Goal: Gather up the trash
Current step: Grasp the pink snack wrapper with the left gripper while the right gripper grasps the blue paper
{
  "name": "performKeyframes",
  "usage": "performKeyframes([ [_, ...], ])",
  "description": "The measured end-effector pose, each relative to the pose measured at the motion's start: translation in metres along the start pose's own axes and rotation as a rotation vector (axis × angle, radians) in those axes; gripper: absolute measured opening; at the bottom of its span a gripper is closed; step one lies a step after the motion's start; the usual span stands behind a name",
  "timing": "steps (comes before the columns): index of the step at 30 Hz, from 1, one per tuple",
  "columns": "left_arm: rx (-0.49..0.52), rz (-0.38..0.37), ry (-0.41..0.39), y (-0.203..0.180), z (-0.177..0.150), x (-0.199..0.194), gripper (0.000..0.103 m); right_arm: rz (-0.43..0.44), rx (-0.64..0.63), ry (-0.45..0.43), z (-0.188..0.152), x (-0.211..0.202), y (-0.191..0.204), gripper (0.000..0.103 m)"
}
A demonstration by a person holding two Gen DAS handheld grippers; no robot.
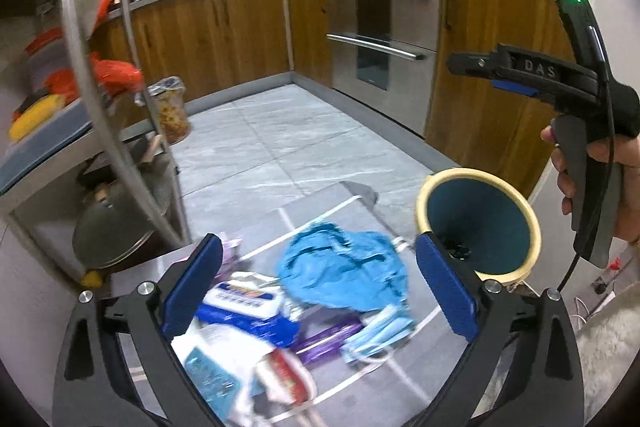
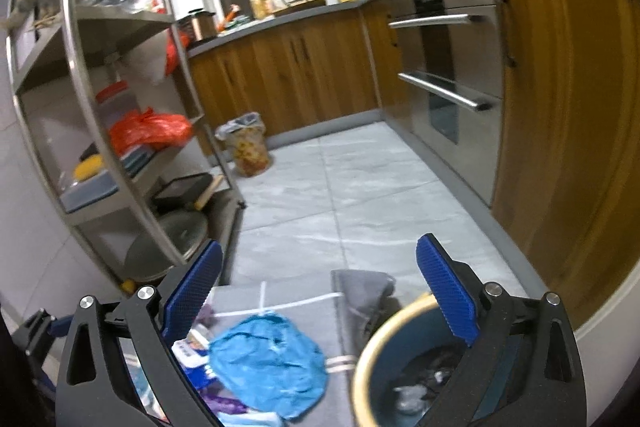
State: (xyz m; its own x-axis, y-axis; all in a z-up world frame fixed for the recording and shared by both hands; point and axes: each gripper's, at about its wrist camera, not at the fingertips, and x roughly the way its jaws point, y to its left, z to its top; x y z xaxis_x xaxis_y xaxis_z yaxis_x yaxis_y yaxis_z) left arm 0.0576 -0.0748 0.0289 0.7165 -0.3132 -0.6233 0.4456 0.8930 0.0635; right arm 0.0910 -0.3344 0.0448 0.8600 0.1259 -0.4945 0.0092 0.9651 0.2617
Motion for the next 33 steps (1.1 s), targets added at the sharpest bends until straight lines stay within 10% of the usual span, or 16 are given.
performKeyframes([
  [17,-0.182,0.174,0.072,0.121,-0.039,0.017,0.096,0.019,-0.032,0.188,-0.029,0.066,0.062,0.097],
  [33,-0.239,0.134,0.193,0.159,-0.034,0.13,0.097,-0.07,-0.141,0.479,-0.072,0.173,0.044,0.097],
])
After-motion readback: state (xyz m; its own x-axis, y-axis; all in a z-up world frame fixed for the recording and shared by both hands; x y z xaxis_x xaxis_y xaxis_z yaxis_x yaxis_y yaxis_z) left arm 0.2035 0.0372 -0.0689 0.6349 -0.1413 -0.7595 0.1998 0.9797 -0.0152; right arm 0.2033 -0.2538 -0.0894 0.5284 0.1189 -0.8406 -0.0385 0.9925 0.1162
